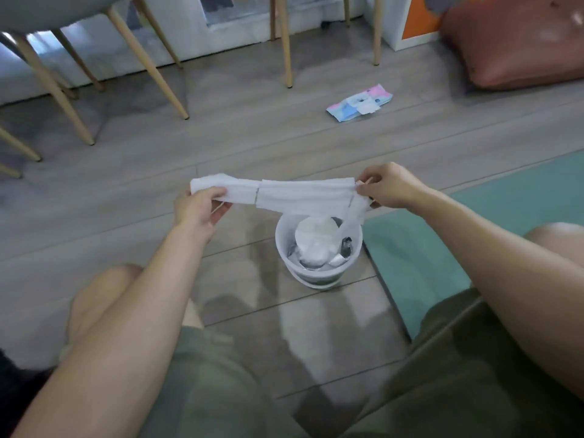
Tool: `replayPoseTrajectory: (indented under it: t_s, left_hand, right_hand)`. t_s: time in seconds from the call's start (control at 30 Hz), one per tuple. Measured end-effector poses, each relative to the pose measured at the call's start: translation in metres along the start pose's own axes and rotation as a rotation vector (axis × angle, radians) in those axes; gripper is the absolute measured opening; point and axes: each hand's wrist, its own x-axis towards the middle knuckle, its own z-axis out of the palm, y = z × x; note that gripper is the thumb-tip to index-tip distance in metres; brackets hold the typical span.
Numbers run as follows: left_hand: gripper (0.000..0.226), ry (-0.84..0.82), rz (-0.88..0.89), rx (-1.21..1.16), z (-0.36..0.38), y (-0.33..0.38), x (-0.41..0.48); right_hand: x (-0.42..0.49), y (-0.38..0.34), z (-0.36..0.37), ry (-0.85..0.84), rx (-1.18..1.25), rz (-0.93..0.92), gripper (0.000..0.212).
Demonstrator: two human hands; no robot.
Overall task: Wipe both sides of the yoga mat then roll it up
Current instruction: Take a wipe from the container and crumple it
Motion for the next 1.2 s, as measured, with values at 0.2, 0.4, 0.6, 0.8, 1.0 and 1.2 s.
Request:
replayPoseTrajectory:
  t_s: [0.2,0.4,0.6,0.8,1.0,1.2]
  left_hand:
    - [0.066,-0.008,-0.001,-0.206,-0.023,0.013,0.007]
    - [0.086,-0.149,0.077,-0.291,-0.012,0.021,-0.001]
    - [0.059,-0.093,0.040,-0.231,-0.017,0.024,0.001]
    - [0.072,-0.004,0.093,-0.141,-0.017,0.022,0.007]
    - [0.089,0.104,0.116,-0.026,-0.027,0.020,0.026]
    - [0.055,0.048,0.498,0.654,0.004,0.009,-0.012]
  right_hand:
    - [-0.005,-0.025,0.020,-0.082,0.057,-0.066,0.034]
    - [-0.003,-0.037,0.024,-0.013,0.071,-0.228,0.029]
    - [-0.005,-0.022,0.004,0.098,-0.248,-0.165,0.034]
    - [-0.002,-0.001,0.016,-0.096,-0.360,-0.060,0.012]
    - [0.004,0.019,0.017,0.108,-0.351,0.034,0.016]
    - [-0.017,-0.012,0.009,-0.094,0.072,0.024,0.037]
